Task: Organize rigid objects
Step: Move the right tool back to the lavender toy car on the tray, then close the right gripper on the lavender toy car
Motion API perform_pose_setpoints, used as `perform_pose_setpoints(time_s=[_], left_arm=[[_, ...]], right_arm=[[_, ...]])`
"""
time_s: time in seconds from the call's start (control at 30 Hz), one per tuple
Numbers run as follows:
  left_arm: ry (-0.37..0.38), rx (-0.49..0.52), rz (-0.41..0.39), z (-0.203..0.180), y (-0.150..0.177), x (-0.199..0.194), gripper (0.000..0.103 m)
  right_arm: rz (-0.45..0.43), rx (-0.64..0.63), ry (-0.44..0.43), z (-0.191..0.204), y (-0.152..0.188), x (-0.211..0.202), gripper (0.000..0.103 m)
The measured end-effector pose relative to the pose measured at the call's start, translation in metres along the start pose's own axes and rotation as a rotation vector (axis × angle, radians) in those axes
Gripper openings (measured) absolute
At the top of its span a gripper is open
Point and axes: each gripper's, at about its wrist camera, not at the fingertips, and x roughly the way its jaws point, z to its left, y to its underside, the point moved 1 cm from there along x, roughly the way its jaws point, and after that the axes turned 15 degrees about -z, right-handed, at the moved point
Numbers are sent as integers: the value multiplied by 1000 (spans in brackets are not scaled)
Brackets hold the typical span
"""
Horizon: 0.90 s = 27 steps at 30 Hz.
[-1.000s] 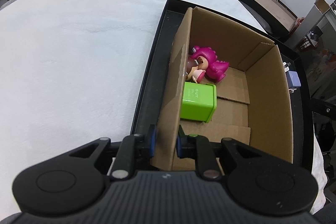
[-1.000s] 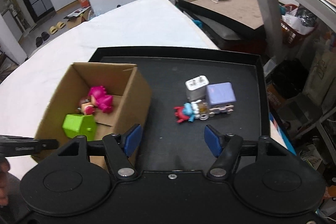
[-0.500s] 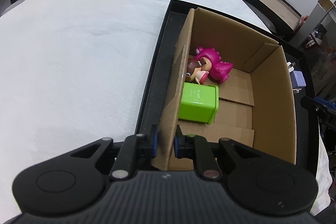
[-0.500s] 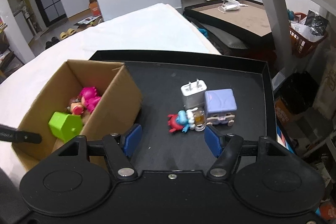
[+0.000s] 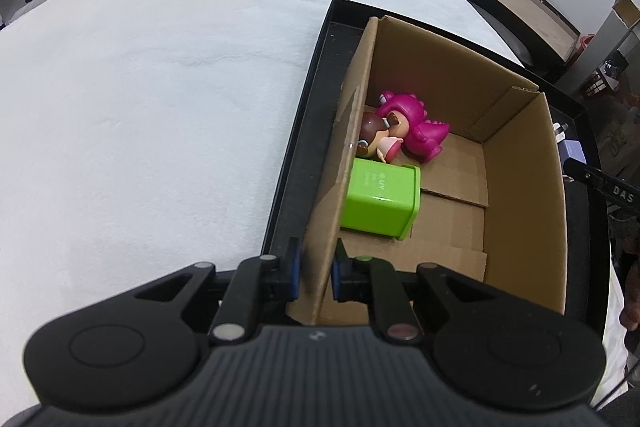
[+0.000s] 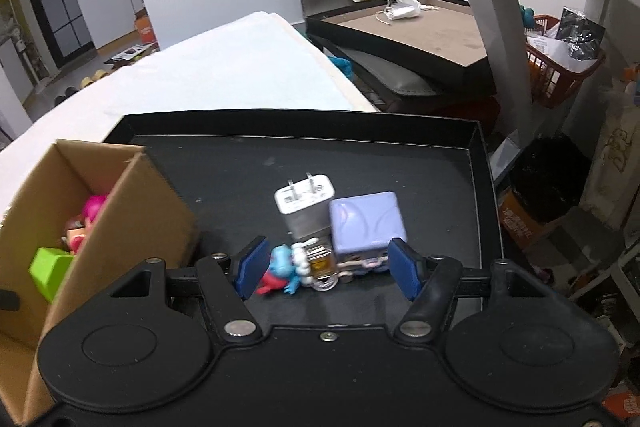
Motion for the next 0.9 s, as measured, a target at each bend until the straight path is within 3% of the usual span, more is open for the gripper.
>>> perform_pose_setpoints(time_s=[0.3, 0.9], left_arm=[[0, -8, 6, 2, -1, 1, 14], [-31, 28, 16, -4, -1, 4, 14]], right_arm=[[4, 0, 48, -11, 2, 19, 58], [-1, -4, 105, -25, 1, 41, 58]])
